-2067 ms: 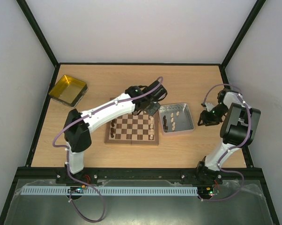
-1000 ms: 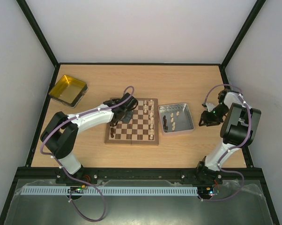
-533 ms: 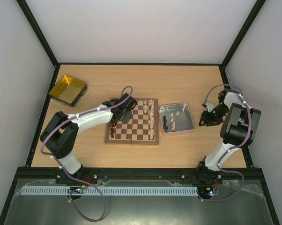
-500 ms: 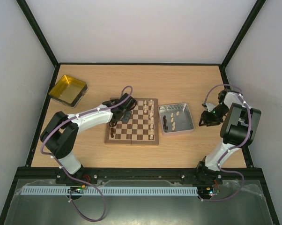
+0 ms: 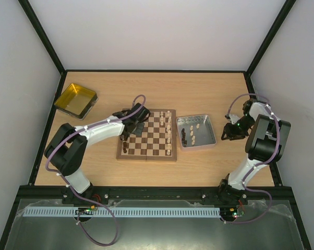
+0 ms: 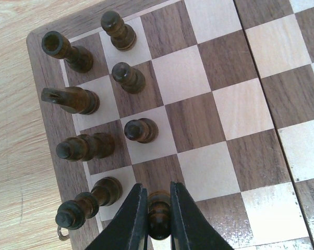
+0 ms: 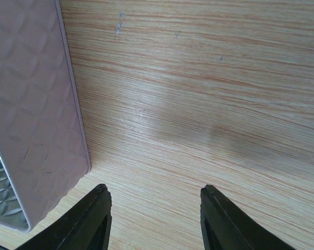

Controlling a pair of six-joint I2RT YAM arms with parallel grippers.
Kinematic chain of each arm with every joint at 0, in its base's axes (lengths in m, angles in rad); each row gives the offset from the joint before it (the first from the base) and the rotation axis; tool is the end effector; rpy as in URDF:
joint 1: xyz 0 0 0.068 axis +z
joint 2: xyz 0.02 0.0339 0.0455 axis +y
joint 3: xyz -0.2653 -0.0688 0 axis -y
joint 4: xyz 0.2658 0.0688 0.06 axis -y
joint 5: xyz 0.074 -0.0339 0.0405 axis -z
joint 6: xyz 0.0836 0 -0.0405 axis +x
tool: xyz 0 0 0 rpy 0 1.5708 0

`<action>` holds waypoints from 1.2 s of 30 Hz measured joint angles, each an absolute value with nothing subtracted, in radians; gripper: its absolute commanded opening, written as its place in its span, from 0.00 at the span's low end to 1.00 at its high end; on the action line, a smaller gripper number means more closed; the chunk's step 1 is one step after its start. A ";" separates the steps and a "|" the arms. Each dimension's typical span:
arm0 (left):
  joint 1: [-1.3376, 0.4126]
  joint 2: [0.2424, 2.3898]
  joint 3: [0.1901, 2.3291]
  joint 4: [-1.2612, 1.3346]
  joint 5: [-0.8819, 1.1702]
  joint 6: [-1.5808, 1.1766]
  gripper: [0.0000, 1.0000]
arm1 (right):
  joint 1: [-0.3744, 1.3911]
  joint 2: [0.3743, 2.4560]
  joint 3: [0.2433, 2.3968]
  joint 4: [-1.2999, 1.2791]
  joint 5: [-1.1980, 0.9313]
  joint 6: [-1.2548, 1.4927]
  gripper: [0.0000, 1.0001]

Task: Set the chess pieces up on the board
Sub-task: Place the chess piece on the chessboard.

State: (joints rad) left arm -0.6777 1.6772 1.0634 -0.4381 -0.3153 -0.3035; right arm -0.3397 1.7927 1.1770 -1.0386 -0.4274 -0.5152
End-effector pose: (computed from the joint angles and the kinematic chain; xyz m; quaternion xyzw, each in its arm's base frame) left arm 0.3093 -0.2156 0.1400 0.1380 0.9454 0.0145 0.2950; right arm 0.3109 -0.0731 0.1182 -0.0768 0.9734 0.2097 0.0507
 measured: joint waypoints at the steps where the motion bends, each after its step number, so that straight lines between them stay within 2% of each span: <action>1: -0.677 1.678 1.063 -0.438 -0.315 -0.303 0.03 | -0.340 1.793 1.177 -1.039 -0.428 -0.515 0.47; 7: -0.673 1.687 1.063 -0.439 -0.318 -0.304 0.03 | -0.340 1.793 1.185 -1.039 -0.431 -0.517 0.47; 16: -0.662 1.704 1.063 -0.437 -0.318 -0.305 0.10 | -0.340 1.793 1.185 -1.039 -0.435 -0.521 0.47; 26: -0.645 1.724 1.063 -0.429 -0.315 -0.304 0.10 | -0.340 1.793 1.185 -1.039 -0.435 -0.531 0.47; 36: -0.643 1.729 1.067 -0.410 -0.294 -0.303 0.05 | -0.340 1.793 1.185 -1.039 -0.435 -0.532 0.47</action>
